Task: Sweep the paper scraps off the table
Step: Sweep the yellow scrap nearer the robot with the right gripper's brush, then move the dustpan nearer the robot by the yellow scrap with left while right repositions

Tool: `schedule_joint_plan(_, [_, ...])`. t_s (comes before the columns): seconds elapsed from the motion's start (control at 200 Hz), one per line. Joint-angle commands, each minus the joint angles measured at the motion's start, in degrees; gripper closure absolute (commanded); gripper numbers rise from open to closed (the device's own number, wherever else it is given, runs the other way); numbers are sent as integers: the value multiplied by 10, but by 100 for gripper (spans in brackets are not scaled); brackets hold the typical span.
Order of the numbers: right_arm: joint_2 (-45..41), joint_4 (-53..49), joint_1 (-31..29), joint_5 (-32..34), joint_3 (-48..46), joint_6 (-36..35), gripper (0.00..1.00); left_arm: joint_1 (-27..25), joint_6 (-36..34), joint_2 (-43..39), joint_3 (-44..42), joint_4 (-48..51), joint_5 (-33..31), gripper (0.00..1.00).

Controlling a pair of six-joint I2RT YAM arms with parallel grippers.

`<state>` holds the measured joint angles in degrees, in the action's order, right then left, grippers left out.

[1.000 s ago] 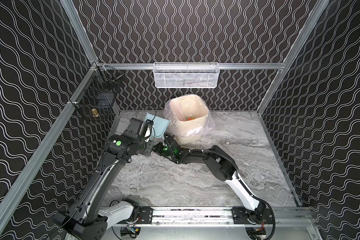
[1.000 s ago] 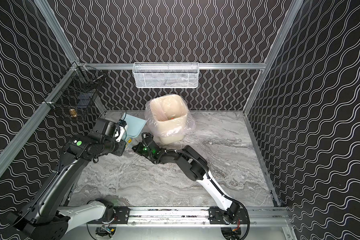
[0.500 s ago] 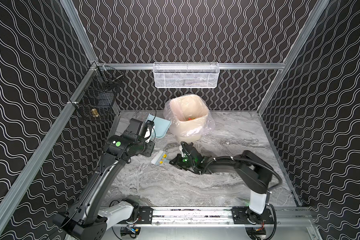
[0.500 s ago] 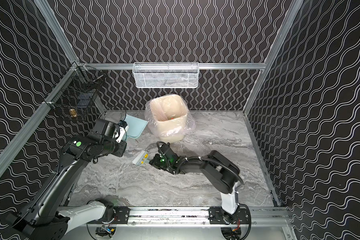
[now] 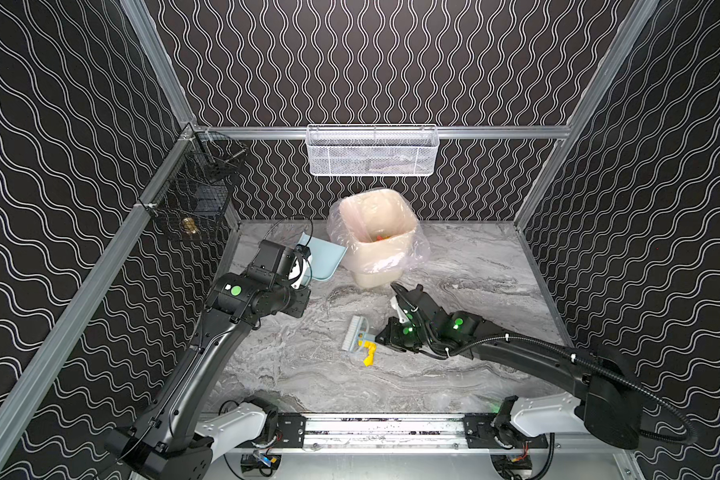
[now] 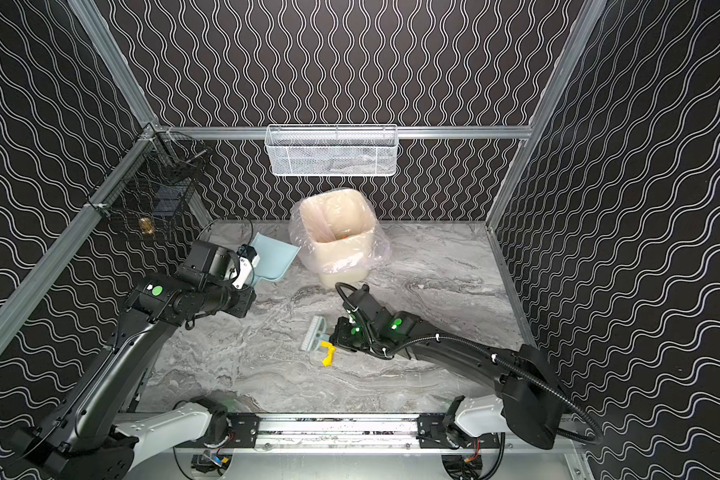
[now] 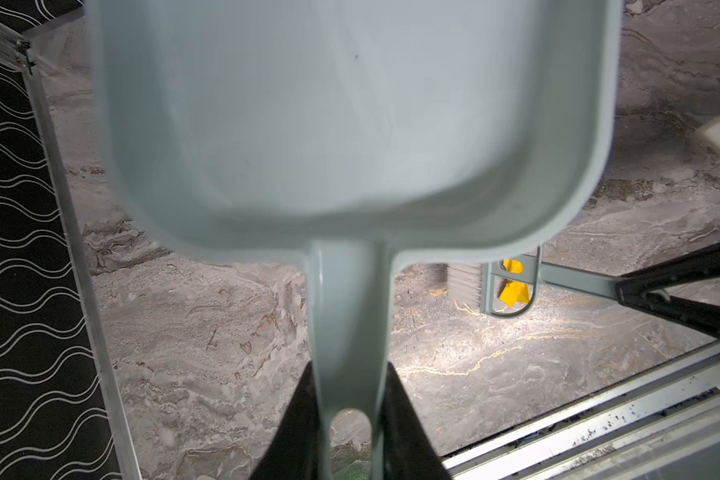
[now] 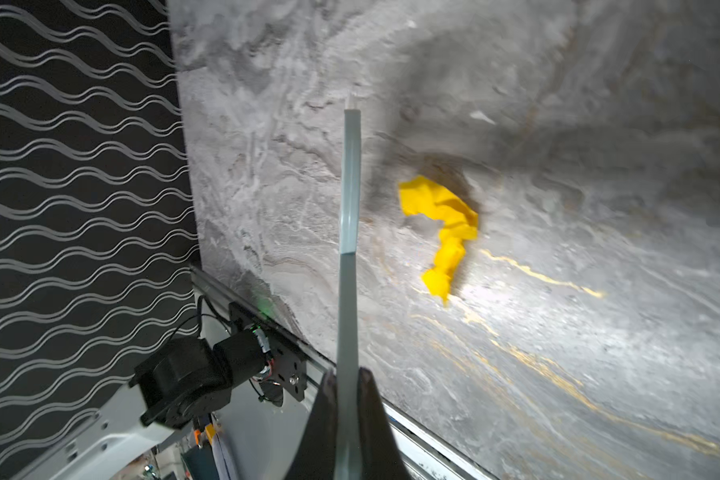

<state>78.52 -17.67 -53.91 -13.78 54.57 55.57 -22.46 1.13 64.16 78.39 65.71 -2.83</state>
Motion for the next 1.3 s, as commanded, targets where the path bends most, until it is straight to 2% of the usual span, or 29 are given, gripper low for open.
schedule_joint_plan(0.0, [27,-6,-1,-22,23,-46,100,0,-6,-6,0,7,7,100])
schedule_joint_plan(0.18, [86,13,3,-35,69,-65,100,0,0,-15,-12,15,26,100])
schedule_joint_plan(0.3, [99,-2,11,-32,66,-75,100,0,4,-27,-33,14,40,100])
schedule_joint_plan(0.481, [76,-60,15,-32,36,-78,100,-5,5,-37,-60,14,59,100])
schedule_joint_plan(0.691, [-3,-161,26,-40,-30,-86,100,-29,8,-22,-60,14,73,100])
schedule_joint_plan(0.826, [-64,-239,59,-34,-59,-109,100,-73,30,-15,-68,14,68,100])
schedule_joint_plan(0.976, [-114,-323,125,-22,-74,-158,100,-131,69,-3,-88,5,69,100])
schedule_joint_plan(1.116, [-134,-385,172,3,-63,-203,100,-182,91,17,-99,-7,63,100])
schedule_joint_plan(1.296, [-143,-410,195,-3,-15,-222,100,-256,118,44,-119,-22,51,100])
